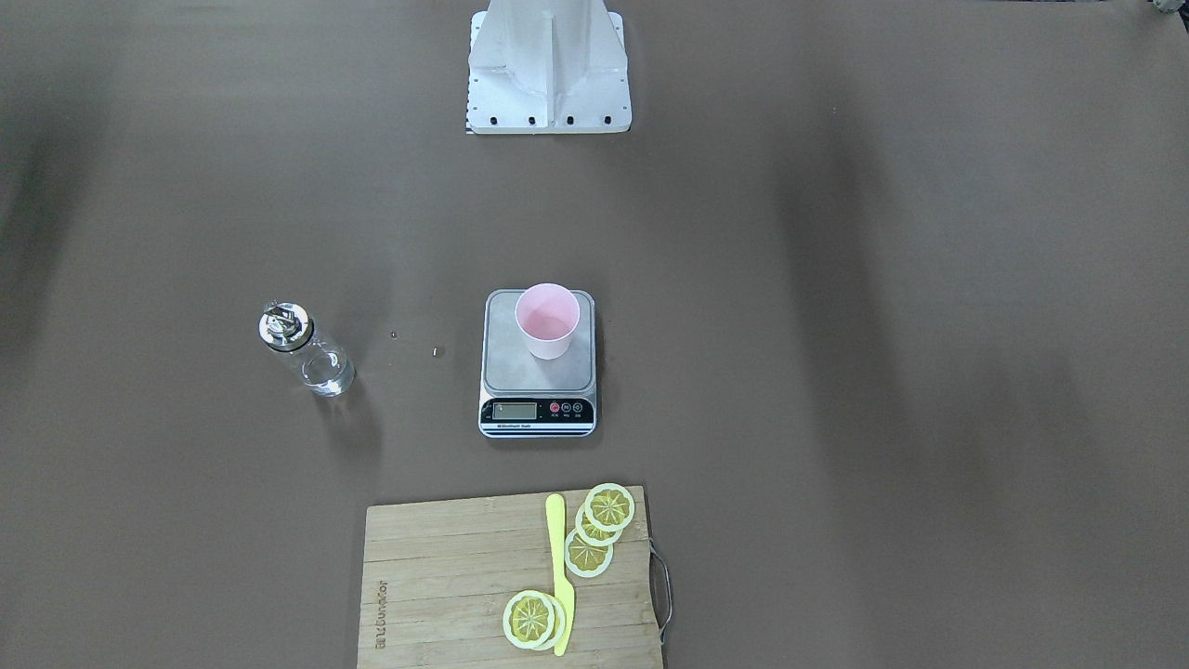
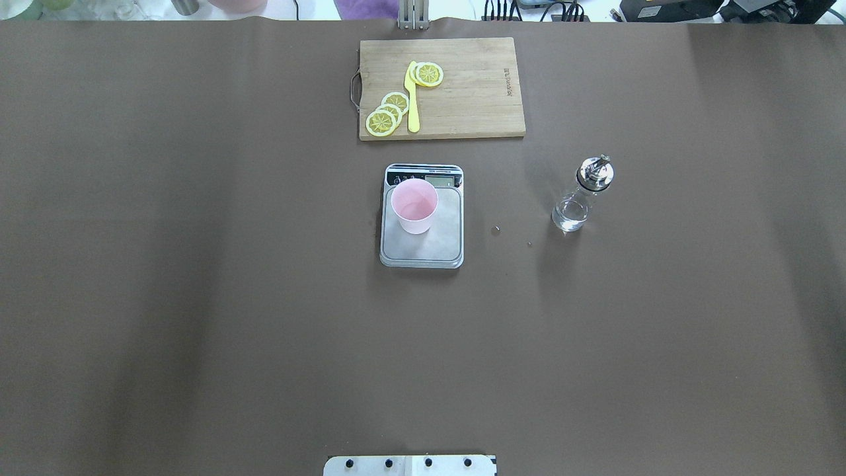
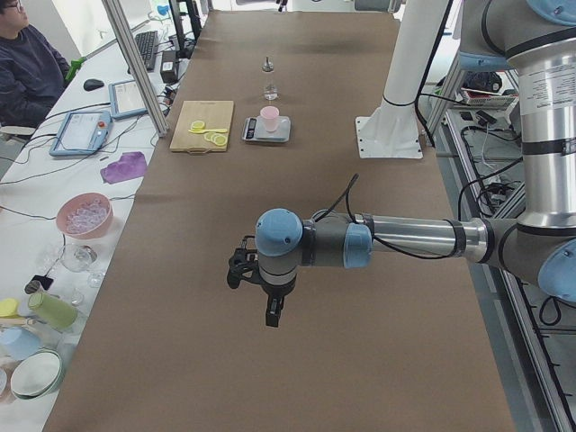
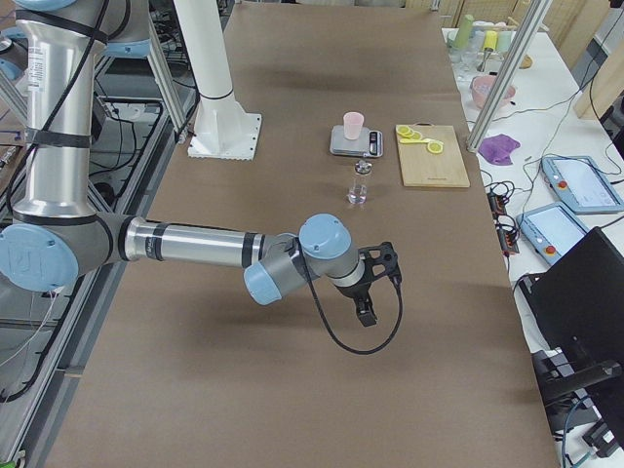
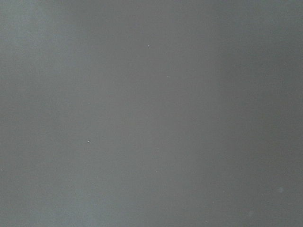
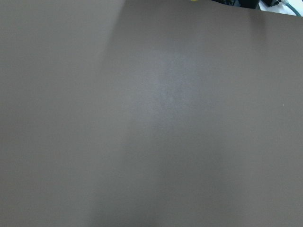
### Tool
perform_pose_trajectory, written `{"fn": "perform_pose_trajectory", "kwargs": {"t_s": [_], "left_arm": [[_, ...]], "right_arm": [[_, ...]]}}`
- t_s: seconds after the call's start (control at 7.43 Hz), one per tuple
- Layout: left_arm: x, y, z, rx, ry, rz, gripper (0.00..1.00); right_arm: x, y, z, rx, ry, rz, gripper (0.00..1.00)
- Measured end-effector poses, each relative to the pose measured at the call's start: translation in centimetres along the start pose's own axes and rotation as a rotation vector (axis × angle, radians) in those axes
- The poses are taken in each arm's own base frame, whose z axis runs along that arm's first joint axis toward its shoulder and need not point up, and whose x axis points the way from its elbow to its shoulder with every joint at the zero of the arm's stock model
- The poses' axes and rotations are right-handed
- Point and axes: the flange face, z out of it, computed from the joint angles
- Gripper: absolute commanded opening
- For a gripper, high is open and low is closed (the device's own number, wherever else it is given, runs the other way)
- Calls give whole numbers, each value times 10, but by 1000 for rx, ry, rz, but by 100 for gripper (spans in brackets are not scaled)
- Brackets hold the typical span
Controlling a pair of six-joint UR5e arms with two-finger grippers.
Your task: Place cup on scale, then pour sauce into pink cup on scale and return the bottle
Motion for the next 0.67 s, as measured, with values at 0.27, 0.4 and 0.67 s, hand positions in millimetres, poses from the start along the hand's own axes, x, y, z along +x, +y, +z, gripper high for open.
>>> {"fn": "perform_pose_trajectory", "kwargs": {"t_s": [0.27,0.4,0.67], "left_arm": [[-2,0,2,-9,-2,-6,98],[-3,0,3,-14,-3,-9,98],[-4,0,4,-21,-3,-14,98]], "right_arm": [[-12,-39,8,-134,9,-6,100],[-18,-49,15,-208,10,-11,100],[-25,-51,25,-349,3,23,100]]}}
